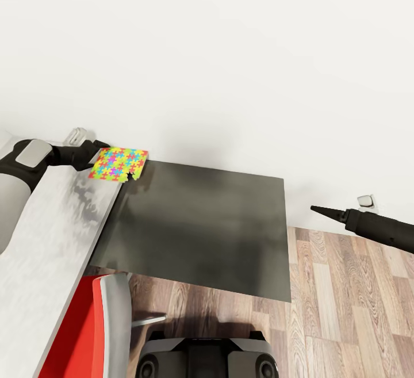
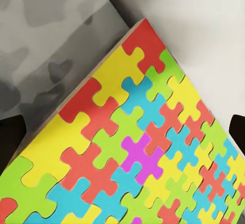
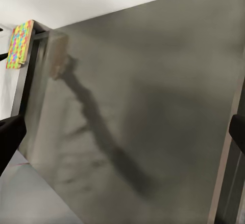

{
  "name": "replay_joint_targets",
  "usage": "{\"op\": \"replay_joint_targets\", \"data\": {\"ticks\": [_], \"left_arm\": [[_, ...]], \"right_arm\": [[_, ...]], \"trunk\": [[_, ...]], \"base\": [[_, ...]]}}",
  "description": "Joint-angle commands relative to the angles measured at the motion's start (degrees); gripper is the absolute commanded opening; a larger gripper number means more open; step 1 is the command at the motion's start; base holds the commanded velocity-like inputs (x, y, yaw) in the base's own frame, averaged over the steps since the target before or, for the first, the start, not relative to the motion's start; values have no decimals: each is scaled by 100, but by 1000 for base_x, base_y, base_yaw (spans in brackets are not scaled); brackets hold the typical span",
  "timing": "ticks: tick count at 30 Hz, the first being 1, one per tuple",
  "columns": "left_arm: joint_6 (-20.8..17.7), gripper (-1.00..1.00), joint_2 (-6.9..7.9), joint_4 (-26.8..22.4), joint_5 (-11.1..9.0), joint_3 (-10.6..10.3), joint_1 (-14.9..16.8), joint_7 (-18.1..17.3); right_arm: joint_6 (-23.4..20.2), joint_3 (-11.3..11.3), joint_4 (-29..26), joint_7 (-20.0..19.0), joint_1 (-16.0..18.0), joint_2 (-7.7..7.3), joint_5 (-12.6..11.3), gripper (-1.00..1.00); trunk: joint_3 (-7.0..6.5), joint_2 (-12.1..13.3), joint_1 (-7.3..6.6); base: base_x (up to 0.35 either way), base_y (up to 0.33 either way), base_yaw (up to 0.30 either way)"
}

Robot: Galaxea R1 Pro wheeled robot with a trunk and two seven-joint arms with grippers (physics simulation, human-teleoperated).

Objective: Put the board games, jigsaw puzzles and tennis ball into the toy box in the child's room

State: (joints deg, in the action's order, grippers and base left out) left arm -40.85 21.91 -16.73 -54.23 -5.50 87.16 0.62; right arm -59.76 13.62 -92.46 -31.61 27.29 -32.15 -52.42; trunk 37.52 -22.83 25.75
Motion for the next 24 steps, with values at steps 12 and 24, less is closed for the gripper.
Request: {"op": "replay_joint_targets", "data": {"ticks": [12,24], "left_arm": [[-3,100,72,-2,-35,-41,-42,-6],[-14,100,587,-13,-87,-39,-86,-86]], "right_arm": [[-24,8,0,-44,5,-1,39,100],[-24,20,0,-72,5,3,39,100]], "trunk": [[7,-9,3],[7,-9,3]], "base": [[0,0,0],[0,0,0]]}}
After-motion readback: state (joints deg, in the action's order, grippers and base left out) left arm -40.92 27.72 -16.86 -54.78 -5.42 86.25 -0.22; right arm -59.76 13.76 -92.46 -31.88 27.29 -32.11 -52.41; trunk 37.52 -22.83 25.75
